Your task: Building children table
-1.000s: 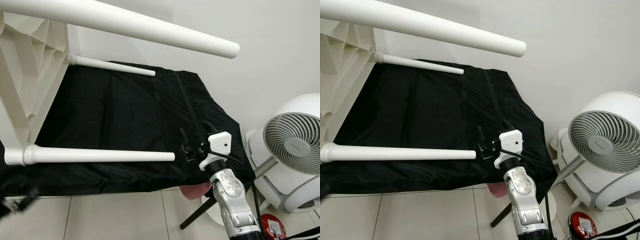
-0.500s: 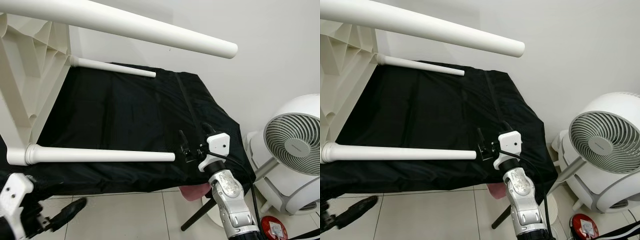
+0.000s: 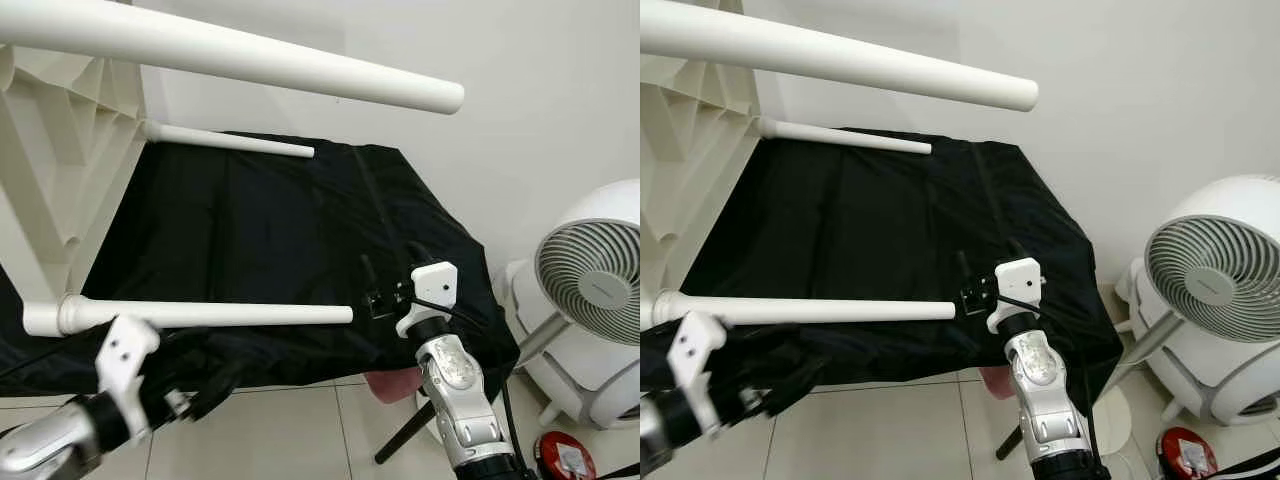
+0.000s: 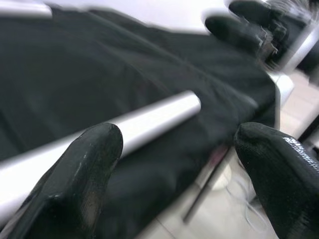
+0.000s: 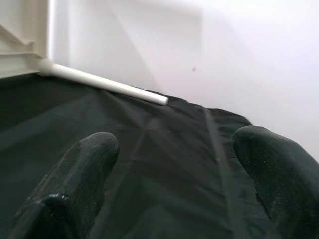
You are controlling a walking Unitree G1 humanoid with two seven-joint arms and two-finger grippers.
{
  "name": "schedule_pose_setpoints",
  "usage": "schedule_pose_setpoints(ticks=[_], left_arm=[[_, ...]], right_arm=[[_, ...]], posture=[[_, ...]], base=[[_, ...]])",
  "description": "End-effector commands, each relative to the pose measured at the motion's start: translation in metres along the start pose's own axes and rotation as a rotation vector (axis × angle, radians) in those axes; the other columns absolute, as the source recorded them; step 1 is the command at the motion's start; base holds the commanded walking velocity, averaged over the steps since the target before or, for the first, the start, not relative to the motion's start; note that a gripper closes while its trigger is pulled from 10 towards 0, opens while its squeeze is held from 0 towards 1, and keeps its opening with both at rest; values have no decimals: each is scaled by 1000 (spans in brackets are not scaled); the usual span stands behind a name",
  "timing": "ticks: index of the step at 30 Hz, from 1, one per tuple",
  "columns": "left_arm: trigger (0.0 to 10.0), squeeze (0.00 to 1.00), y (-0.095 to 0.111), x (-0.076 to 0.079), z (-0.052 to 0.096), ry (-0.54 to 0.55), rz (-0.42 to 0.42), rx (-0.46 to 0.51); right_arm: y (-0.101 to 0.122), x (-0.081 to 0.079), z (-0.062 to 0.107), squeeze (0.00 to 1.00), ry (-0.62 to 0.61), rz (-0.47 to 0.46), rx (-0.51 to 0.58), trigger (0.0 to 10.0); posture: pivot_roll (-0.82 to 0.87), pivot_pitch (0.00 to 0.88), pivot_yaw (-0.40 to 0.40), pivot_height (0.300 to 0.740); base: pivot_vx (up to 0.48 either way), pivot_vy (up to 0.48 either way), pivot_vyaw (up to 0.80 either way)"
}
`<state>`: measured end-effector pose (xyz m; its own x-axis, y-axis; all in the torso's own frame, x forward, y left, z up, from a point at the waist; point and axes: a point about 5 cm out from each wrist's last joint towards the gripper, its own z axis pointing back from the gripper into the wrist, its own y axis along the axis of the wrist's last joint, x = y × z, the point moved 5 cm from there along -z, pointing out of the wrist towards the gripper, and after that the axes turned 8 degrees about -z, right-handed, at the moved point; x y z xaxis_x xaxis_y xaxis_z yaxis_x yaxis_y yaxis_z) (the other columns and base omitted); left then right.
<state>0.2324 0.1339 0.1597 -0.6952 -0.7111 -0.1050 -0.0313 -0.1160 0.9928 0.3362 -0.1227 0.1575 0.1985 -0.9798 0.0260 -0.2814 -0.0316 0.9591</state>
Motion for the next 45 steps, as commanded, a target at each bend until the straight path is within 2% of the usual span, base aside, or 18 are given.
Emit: schedule_pose_setpoints(ticks=[1,4,6,10,12,13,14,17,20,24,30,32,33,41,42,43,44,45], left_arm=[[10000,0,-6,-5,-9,49,7,-25],[10000,0,-6,-7,-16,59,-10,-26],[10000,0,-8,-15,-31,82,-21,-24],[10000,0,-7,-20,-39,101,-7,-15],[10000,0,-3,-32,-61,169,-12,13],[10000,0,-3,-32,-61,169,-12,13],[10000,0,-1,-38,-68,201,-21,28],[10000,0,0,-40,-70,213,-19,36],[10000,0,1,-51,-78,303,-15,41],[10000,0,4,-62,-84,394,14,66],[10000,0,1,-77,-86,495,65,48],[10000,0,2,-80,-85,525,47,49],[10000,0,4,-85,-82,574,16,66],[10000,0,4,-81,-81,558,2,73],[10000,0,4,-69,-82,478,-27,74],[10000,0,2,-50,-82,355,-78,75],[10000,0,2,-50,-82,355,-78,75],[10000,0,-3,-41,-82,290,-106,57]], right_arm=[[-6,15,-2,0,-56,54,-37,10000],[-7,17,-5,0,-77,74,-44,10000],[-8,21,-11,0,-117,87,-56,10000],[-7,22,-12,0,-139,96,-50,10000],[-12,23,-11,0,-183,51,-60,10000],[-12,23,-11,0,-183,51,-60,10000],[-13,18,-10,0,-169,36,-59,10000],[-13,15,-10,0,-158,29,-57,10000],[-13,11,-7,0,-144,-8,-53,10000],[-13,17,-5,0,-163,-21,-54,10000],[-10,22,-6,0,-169,-27,-42,10000],[-9,23,-7,0,-171,-29,-37,10000],[-6,24,-9,0,-171,-45,-25,10000],[-7,24,-9,0,-165,-60,-34,10000],[-8,24,-7,0,-161,-51,-37,10000],[-8,25,-5,0,-156,-40,-40,10000],[-8,25,-5,0,-156,-40,-40,10000],[-9,26,-4,0,-152,-33,-43,10000]], posture=[[79,0,-27,740],[66,0,-9,740],[45,0,9,740],[36,0,17,740],[22,0,9,740],[22,0,9,740],[22,0,9,740],[22,0,9,740],[-8,0,-9,740],[2,0,-30,740],[11,0,-43,740],[14,0,-48,740],[18,0,-57,740],[23,0,-73,740],[22,0,-81,740],[23,0,-83,740],[23,0,-83,740],[26,0,-87,740]], base=[[0,0,0],[0,0,0],[0,0,0],[0,0,0],[0,0,0],[0,0,0],[0,0,0],[0,0,0],[0,0,0],[0,0,0],[0,0,0],[0,0,0],[0,0,0],[0,0,0],[0,0,0],[0,0,0],[0,0,0],[0,0,0]])
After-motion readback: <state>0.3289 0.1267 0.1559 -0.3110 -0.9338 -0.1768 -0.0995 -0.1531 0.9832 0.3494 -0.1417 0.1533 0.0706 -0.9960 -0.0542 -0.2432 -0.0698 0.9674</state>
